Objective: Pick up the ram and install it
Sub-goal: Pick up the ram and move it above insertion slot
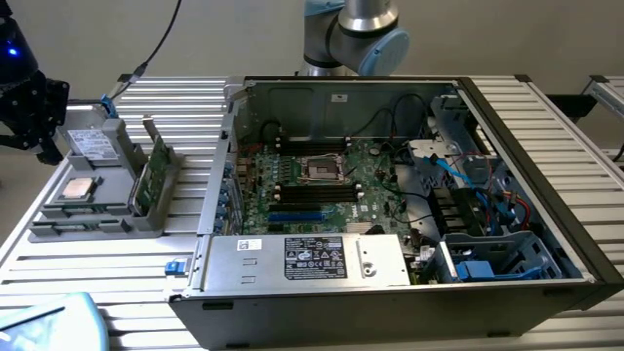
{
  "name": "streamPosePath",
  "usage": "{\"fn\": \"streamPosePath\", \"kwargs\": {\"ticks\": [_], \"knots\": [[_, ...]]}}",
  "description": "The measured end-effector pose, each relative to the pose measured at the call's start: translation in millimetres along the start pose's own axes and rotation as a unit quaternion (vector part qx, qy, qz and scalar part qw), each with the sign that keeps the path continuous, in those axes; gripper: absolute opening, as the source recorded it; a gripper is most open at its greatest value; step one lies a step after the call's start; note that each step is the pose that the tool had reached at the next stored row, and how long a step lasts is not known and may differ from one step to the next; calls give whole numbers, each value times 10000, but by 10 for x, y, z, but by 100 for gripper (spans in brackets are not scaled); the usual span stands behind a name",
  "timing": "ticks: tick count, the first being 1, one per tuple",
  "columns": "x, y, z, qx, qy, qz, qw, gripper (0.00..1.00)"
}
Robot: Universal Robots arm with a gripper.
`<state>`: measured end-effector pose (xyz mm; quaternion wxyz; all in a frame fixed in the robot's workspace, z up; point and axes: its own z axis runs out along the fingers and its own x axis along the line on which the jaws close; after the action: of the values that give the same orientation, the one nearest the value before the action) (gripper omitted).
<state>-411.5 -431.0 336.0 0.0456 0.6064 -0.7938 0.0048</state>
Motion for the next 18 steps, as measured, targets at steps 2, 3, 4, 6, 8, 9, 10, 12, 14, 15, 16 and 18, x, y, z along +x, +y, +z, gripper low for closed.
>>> {"fn": "streamPosePath", "kwargs": {"ticks": [2,3,4,6,8,9,10,12,14,15,16,18], "knots": [[0,0,0,9,-12,-183,9998,11],[0,0,0,13,-18,-277,9996,11],[0,0,0,18,-22,-363,9993,11],[0,0,0,27,-29,-544,9985,11],[0,-1,0,38,-31,-722,9974,11],[0,-1,0,39,-30,-751,9972,12],[0,-1,0,39,-30,-751,9972,12],[0,0,0,39,-30,-751,9972,18],[0,0,0,39,-30,-751,9972,24],[0,0,2,39,-30,-751,9972,31],[0,2,14,40,-30,-753,9971,31],[2,21,49,46,-28,-795,9968,31]]}}
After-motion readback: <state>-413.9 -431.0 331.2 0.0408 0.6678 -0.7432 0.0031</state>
